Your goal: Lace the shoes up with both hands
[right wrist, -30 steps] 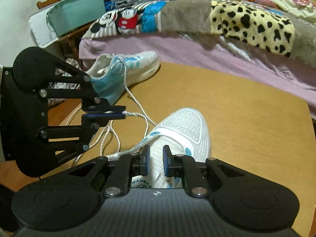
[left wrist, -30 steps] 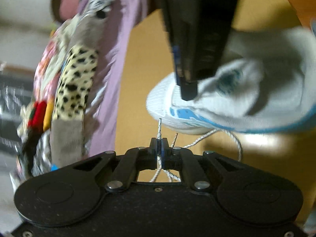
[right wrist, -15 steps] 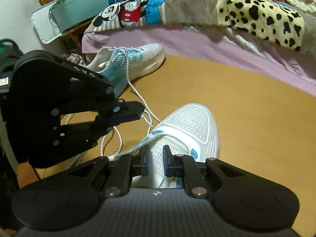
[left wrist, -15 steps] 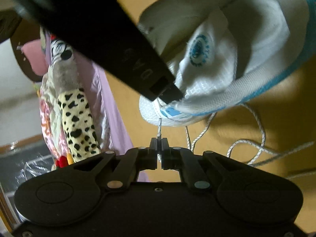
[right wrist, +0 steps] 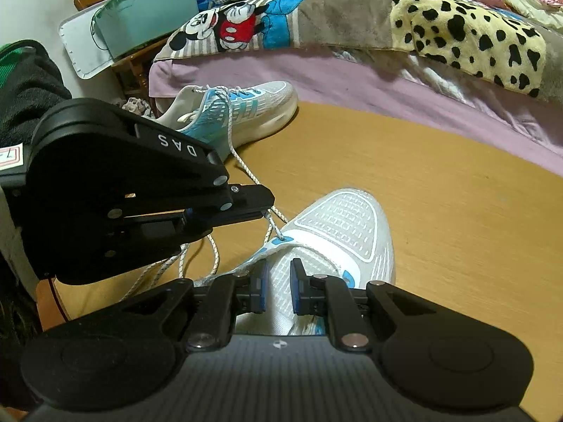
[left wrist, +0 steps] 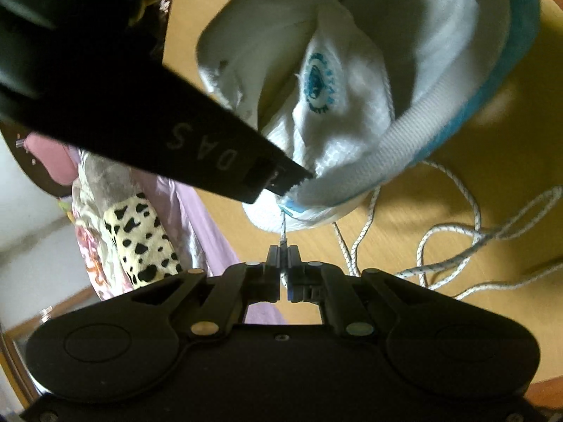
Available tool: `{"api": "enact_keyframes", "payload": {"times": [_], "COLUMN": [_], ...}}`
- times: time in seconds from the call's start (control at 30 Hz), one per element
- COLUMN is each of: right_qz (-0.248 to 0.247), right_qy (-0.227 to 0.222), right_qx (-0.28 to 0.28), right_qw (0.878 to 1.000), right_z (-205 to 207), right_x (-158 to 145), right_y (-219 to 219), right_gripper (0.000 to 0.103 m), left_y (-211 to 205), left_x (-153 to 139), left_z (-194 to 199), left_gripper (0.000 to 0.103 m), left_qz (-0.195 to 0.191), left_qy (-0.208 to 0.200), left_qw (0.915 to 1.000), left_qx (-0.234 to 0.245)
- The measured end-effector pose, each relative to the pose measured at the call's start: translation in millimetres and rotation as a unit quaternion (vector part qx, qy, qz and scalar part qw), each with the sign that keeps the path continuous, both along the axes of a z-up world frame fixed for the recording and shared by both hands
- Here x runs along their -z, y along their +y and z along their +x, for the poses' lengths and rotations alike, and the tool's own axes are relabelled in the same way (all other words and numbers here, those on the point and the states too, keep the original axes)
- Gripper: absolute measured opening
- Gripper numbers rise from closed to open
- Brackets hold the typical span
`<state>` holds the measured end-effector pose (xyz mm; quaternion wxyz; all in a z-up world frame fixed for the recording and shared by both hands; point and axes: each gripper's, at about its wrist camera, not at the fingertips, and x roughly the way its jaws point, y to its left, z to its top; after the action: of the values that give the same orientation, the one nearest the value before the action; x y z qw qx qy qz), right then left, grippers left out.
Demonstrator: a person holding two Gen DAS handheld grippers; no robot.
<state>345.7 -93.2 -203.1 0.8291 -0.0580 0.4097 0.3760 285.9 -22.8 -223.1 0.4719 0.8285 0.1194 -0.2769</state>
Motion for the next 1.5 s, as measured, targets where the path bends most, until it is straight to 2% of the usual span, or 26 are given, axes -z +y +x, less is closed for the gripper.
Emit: {"api": "enact_keyframes", "payload": {"times": [0.3,0.5,0.73,0.97,1.5], "right_qz": [0.002,0.007,0.008,0.008,-0.003], "right_qy": [-0.003,-0.003,-0.008,-0.011,-0.026], "right_qx": [0.004,0.009,0.011,0.012,0.005], "right_qw": [1.000,1.000,1.000,1.000,1.000], "right_z": [1,1,1,0,-3], "right_x": [1,2,3,4,9], "right_y": [1,0,1,2,6], "right_gripper": [0.016,0.015,0.015,0.016,0.015], "left_y": [2,4,3,4,4], "left_x": [-2,4,3,9,13], "left_z": [-5,-3,-6,-10,-24], "left_gripper": [0.001,0.001,0.001,0.001,0.002], "left_qz": [0.008,-0.004,-0.019,-0.010,-0.046], "left_qy": [0.011,0.011,0.011,0.021,0.014], "left_qw": [0.9995,0.9995,0.9980,0.9984,0.9969], "left_qx": [0.028,0.029,0.060,0.051,0.063]}}
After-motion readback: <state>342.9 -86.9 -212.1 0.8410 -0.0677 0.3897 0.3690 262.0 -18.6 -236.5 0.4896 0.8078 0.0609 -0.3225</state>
